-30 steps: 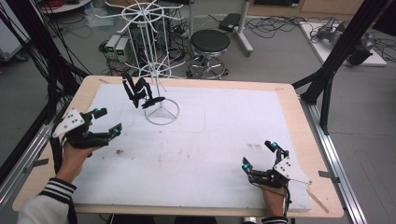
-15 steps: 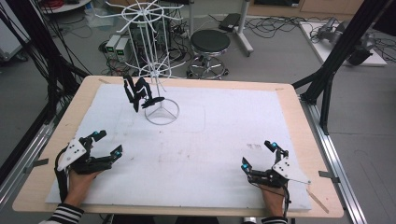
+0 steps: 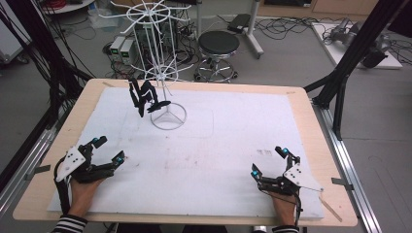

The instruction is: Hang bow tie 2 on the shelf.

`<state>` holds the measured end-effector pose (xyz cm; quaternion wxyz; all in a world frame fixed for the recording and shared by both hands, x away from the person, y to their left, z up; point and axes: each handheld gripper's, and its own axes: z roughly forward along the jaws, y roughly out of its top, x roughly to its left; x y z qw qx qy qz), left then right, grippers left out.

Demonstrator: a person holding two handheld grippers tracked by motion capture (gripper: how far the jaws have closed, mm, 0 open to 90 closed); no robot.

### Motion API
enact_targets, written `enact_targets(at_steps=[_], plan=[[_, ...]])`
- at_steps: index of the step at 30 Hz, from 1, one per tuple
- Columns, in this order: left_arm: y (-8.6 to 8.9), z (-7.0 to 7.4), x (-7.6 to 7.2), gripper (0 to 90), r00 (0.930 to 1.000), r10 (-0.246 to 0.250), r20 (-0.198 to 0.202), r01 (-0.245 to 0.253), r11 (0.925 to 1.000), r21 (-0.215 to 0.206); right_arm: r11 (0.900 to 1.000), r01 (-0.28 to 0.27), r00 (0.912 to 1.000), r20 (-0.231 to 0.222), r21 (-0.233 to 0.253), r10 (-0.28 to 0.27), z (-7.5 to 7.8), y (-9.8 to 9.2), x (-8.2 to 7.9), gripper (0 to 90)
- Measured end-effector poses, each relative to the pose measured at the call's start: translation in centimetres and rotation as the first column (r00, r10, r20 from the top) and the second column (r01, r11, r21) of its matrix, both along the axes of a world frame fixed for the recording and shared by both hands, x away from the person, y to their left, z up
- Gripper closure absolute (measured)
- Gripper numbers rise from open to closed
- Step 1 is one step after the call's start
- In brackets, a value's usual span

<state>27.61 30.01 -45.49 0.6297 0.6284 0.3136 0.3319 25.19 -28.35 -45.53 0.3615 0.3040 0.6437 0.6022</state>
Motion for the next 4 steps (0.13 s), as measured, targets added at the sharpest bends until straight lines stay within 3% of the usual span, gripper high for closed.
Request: enact_targets(at_steps=[4], plan=[[0.06,-0.02,-0.05,14.7,1.0,0.001,0.001,-0.001,1.0,-0.002,1.0,0.003,1.0,0.0,-0.003,-0.003,0.0,0.01,-0.03,1.1]])
